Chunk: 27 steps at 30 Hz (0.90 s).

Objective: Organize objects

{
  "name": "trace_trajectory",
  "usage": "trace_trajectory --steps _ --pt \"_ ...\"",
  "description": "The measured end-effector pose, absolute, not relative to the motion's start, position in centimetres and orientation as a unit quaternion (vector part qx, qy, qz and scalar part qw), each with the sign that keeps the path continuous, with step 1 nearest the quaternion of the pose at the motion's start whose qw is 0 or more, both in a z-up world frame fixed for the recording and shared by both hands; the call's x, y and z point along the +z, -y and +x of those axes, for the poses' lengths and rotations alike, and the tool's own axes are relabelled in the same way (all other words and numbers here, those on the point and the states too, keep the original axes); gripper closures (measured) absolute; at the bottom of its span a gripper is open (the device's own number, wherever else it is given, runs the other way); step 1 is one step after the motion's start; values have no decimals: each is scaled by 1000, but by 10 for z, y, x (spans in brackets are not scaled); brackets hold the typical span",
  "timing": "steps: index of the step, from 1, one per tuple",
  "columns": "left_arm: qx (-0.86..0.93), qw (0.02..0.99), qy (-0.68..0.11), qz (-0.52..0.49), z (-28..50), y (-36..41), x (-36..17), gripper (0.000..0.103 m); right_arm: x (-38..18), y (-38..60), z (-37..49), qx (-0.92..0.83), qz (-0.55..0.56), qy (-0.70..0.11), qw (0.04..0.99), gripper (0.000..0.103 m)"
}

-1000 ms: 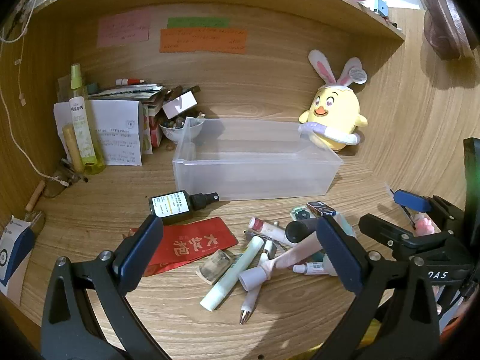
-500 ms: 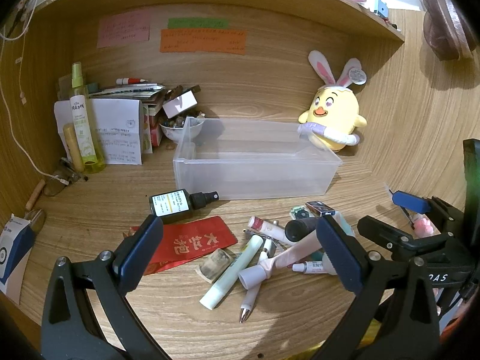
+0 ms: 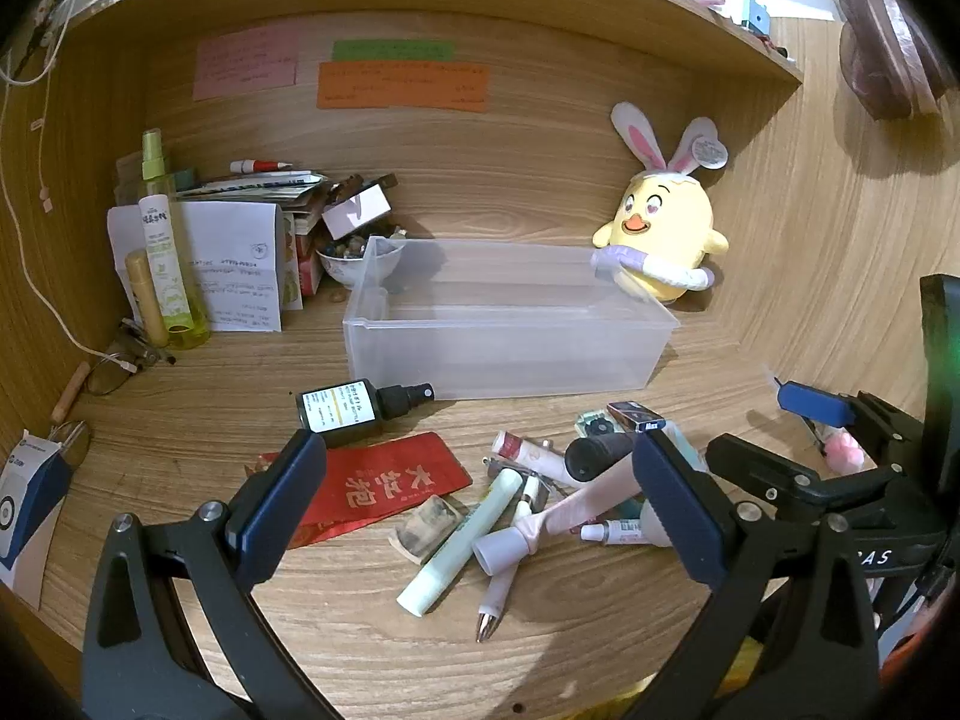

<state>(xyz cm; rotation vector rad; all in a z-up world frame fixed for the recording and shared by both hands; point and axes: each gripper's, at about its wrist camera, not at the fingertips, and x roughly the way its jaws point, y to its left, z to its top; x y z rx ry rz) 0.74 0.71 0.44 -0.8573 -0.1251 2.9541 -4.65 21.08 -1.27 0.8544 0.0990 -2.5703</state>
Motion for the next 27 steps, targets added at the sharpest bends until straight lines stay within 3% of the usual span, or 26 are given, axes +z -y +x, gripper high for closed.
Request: trace_trajectory --steps 27 --pt "961 46 44 -267 14 -9 6 0 -12 -210 -44 -926 309 -34 217 0"
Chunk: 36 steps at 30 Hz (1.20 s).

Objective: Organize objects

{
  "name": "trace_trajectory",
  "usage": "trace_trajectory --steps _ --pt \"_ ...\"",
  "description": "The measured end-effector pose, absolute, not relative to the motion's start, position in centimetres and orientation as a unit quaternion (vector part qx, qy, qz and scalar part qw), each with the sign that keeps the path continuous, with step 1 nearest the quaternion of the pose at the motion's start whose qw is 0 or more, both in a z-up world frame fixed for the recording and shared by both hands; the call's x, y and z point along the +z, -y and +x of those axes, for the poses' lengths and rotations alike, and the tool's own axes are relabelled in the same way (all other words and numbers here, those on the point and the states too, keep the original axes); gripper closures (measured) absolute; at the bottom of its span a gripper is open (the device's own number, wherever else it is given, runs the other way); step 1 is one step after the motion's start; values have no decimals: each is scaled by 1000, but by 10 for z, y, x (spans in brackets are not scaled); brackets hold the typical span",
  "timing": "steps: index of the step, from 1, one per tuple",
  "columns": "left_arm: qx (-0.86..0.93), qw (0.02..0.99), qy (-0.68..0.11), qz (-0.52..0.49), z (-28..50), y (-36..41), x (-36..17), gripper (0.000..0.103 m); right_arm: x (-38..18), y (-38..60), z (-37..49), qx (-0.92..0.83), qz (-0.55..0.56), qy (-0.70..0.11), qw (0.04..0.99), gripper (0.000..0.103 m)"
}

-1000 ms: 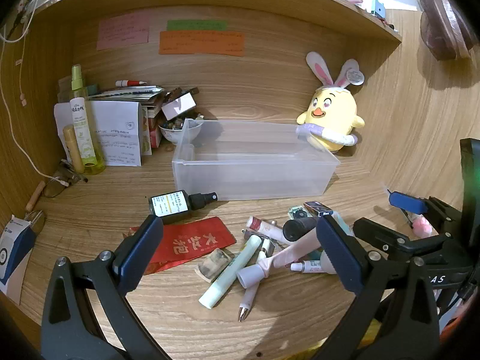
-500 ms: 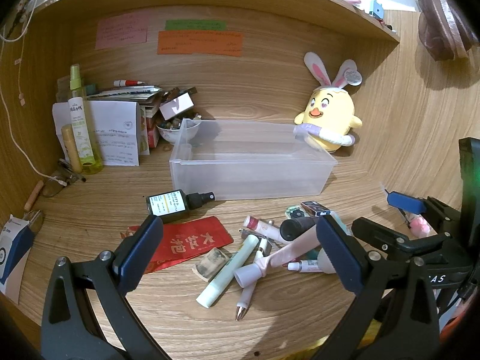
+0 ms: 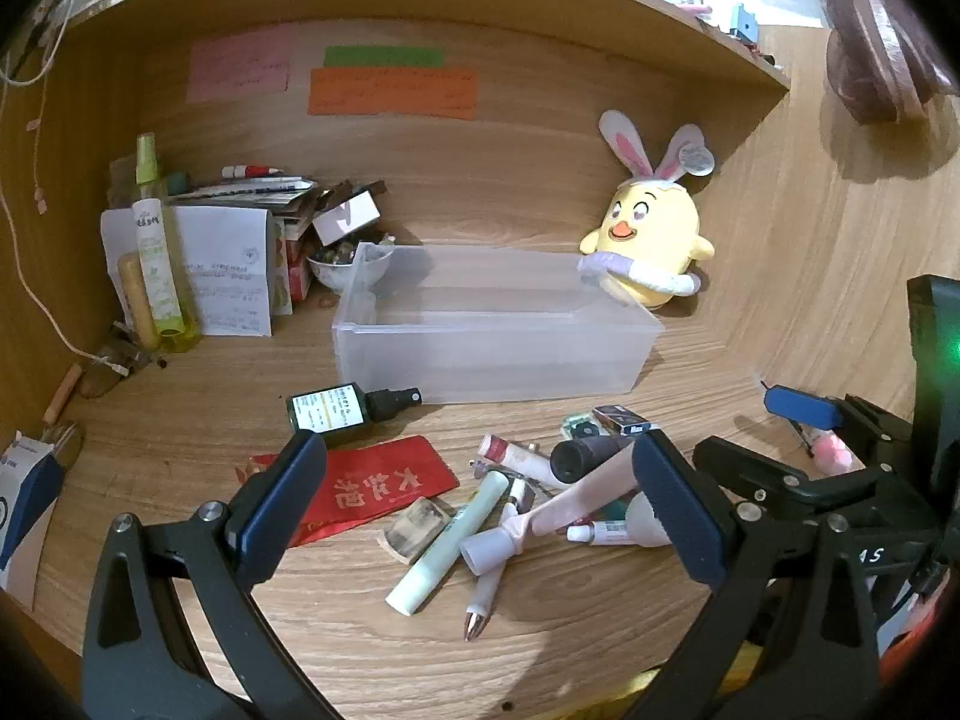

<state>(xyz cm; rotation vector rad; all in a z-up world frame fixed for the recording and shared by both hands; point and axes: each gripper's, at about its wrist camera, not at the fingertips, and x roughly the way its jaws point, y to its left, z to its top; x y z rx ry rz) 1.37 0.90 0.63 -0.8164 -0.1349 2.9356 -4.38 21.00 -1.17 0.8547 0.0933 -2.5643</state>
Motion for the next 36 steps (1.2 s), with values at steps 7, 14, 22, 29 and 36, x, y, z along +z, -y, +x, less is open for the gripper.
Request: trace_trajectory --steps 7,14,22,29,36 --pt "962 55 45 -265 16 -10 4 0 -13 -210 -43 -924 312 -31 218 0" --pt "961 31 55 -271 8 11 1 0 -17 -220 -51 -924 319 -30 208 0" --pt "952 4 31 -306 -29 43 -9 0 -31 -250 -75 -924 345 -16 166 0" --pt "934 3 33 -355 -72 64 -26 19 -52 -264 -97 -905 391 10 166 10" --pt "915 16 72 -396 -99 80 -43 24 -64 -243 -104 -890 412 -19 196 40"
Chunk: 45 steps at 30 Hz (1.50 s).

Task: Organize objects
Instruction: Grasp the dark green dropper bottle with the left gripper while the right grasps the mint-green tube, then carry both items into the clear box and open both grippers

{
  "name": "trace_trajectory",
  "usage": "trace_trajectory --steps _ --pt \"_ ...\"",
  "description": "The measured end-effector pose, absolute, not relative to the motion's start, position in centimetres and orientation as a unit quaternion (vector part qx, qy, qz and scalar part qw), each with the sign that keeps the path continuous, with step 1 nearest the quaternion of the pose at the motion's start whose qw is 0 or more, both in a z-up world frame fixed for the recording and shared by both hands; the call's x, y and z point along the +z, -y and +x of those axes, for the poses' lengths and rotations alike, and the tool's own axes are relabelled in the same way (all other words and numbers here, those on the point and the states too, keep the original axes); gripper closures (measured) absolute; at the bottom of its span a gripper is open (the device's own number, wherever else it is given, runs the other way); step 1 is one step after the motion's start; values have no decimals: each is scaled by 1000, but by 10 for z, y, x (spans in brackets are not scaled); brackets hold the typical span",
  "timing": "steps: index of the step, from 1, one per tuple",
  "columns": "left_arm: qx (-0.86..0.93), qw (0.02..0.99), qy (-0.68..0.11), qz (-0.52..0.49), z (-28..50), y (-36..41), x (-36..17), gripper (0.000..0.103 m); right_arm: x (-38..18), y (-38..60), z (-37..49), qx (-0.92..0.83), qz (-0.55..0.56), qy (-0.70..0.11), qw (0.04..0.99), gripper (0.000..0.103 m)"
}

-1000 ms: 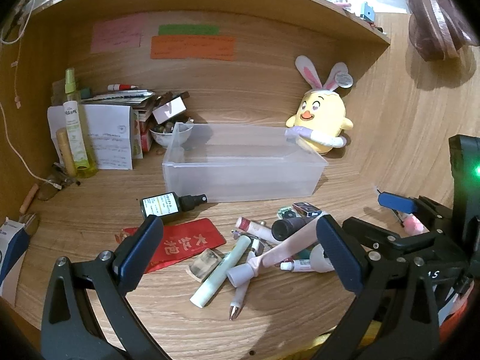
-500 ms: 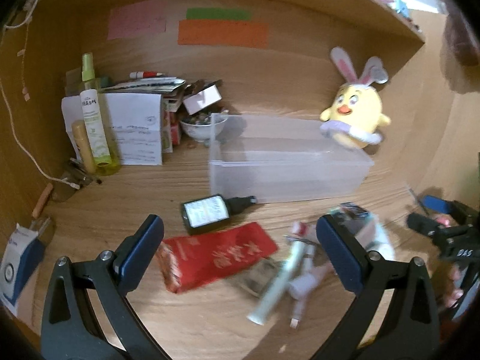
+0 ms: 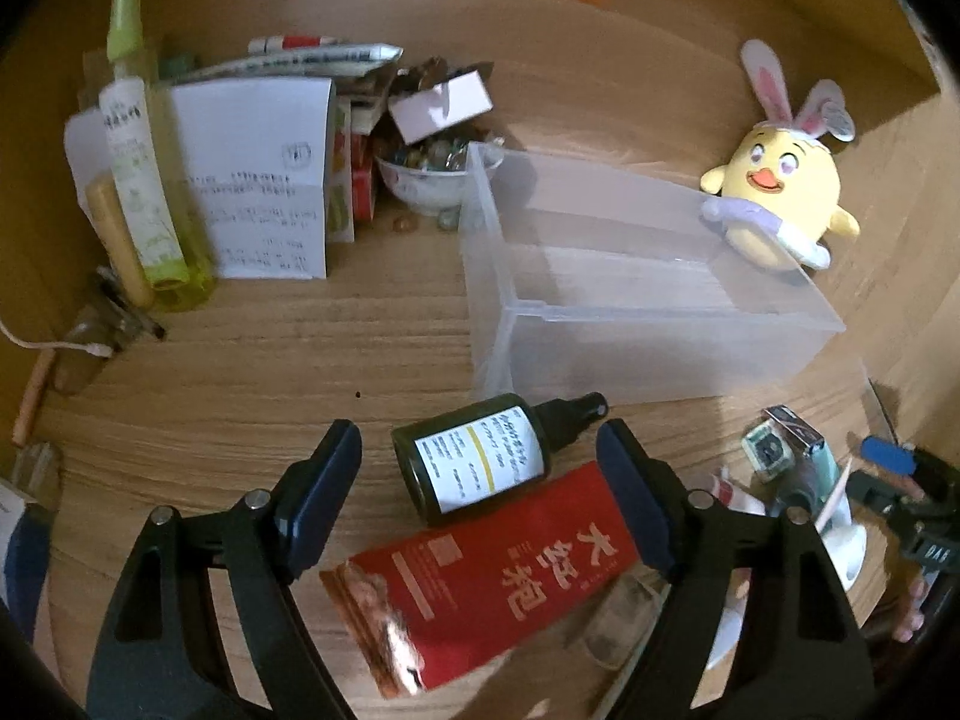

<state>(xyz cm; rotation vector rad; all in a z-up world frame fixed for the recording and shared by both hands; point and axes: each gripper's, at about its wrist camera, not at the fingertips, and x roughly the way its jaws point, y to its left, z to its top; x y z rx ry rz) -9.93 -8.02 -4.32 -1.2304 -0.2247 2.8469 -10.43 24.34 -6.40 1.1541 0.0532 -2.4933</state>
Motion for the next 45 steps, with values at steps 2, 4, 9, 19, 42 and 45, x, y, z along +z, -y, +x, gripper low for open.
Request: trace_trajectory --steps 2,4,9,19,42,45 --pt "911 21 81 -404 -104 82 -46 26 -68 -239 -106 -885 419 -24 200 49" --pt "910 22 85 -406 -107 84 -49 30 -72 -235 -108 -882 423 -32 206 54" --pt "903 33 100 -417 -117 87 -57 40 -76 -220 -108 -877 425 -61 217 67" --pt "909 39 95 -404 -111 85 -54 41 -77 -225 -110 -883 418 -56 209 89" --pt "946 35 105 -303 -79 73 18 41 -33 -244 -123 -908 361 -27 210 89" --pt "947 37 110 -300 -87 71 24 41 -24 -239 -131 -909 350 -24 223 89"
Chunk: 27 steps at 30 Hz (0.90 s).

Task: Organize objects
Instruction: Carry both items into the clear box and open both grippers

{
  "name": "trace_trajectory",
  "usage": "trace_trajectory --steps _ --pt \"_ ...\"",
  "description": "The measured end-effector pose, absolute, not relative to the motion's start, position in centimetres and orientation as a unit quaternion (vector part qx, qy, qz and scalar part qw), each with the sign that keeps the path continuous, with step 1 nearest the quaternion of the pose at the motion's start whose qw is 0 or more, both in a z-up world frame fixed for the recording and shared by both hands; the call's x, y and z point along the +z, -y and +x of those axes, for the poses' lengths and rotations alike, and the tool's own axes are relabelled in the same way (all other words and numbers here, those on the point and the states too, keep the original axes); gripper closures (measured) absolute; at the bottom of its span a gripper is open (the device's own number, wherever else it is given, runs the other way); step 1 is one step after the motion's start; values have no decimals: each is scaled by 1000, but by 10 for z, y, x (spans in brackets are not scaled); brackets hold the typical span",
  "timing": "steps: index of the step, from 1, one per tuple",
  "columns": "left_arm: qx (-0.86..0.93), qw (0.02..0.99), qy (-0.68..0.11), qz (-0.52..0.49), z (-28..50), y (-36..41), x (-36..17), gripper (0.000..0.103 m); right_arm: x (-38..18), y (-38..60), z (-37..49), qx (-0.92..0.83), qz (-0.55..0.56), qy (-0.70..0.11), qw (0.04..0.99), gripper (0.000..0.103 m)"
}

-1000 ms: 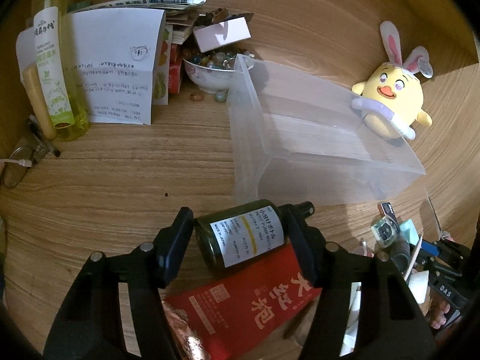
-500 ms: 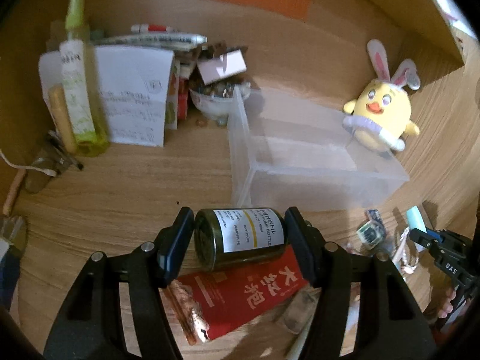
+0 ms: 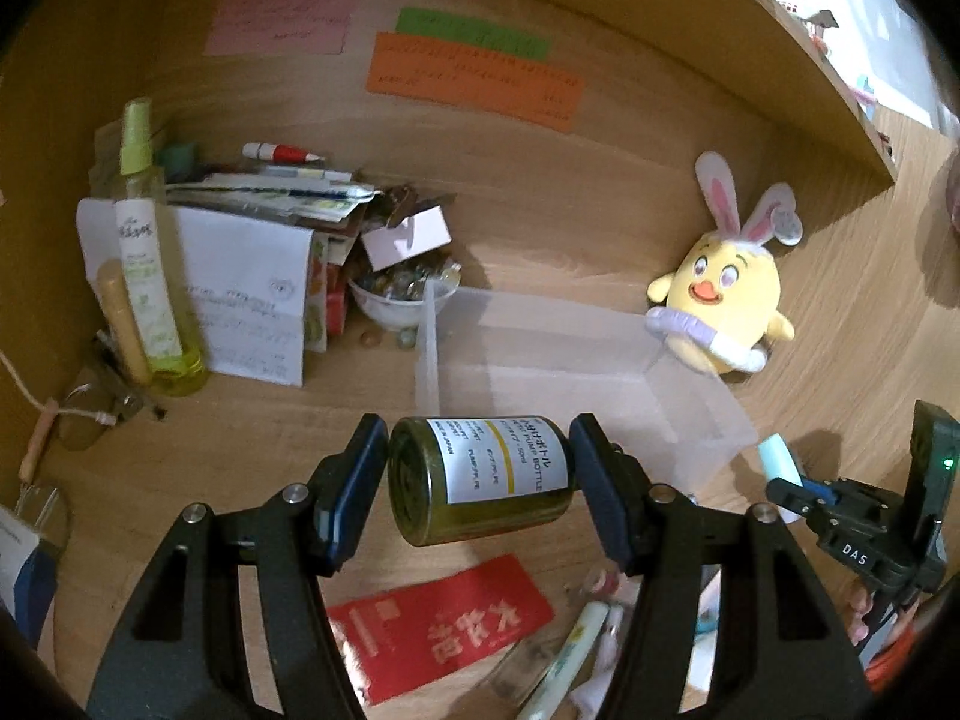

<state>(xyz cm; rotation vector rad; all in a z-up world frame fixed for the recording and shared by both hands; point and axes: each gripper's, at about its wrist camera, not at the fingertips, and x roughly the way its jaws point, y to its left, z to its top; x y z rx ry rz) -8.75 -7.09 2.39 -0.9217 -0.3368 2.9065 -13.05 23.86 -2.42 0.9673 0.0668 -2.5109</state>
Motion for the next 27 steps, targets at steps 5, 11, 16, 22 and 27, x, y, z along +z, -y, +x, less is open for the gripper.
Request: trace_trajectory --steps 5,11,16,22,27 --pt "948 31 99 -300 -109 65 34 41 5 -224 -146 -918 314 -35 239 89" --pt "944 31 81 -319 -144 55 34 41 30 -194 -176 -921 297 -65 243 89" --pt "933 36 67 -351 -173 45 23 41 25 -167 -202 -909 323 -84 248 89" --pt "919 42 37 -389 -198 28 4 41 -7 -145 -232 -878 387 -111 260 89" --pt "910 47 16 -412 -209 17 -12 41 -28 -135 -242 -859 417 -133 267 89"
